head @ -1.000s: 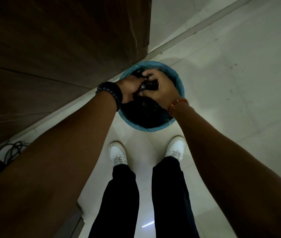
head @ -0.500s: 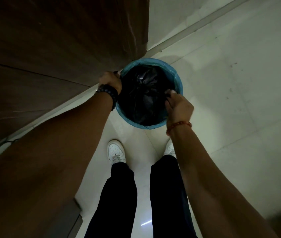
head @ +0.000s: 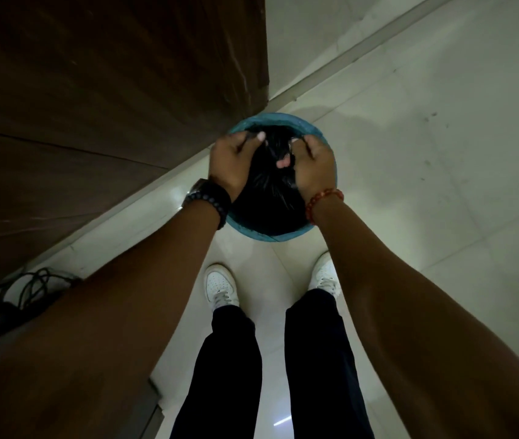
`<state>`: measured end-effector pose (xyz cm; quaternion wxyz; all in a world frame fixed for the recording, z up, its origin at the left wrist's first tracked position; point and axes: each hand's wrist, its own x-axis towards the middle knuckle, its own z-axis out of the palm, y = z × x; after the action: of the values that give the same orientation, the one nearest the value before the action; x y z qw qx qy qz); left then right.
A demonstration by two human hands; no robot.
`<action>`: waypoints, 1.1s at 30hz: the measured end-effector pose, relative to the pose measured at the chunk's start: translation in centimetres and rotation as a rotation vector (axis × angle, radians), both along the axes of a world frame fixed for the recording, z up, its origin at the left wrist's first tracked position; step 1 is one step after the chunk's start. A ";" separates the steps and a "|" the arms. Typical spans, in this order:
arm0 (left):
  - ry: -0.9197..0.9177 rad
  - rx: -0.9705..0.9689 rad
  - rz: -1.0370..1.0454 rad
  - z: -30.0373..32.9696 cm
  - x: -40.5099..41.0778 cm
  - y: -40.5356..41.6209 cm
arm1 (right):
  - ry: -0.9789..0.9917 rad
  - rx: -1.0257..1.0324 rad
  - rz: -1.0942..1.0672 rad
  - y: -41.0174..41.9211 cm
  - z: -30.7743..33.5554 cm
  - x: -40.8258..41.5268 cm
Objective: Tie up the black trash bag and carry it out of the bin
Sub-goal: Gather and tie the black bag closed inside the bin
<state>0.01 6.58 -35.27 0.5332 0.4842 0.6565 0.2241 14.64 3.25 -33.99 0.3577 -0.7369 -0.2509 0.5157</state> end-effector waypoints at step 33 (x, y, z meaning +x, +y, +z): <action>-0.366 -0.516 0.467 -0.2 3.3 0.7 | 0.318 -0.009 -0.040 0.2 -0.1 -2.5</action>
<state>3.27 7.27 -35.52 0.6803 0.1236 0.6780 0.2496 12.17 3.50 -34.11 0.3999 -0.6524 -0.1742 0.6198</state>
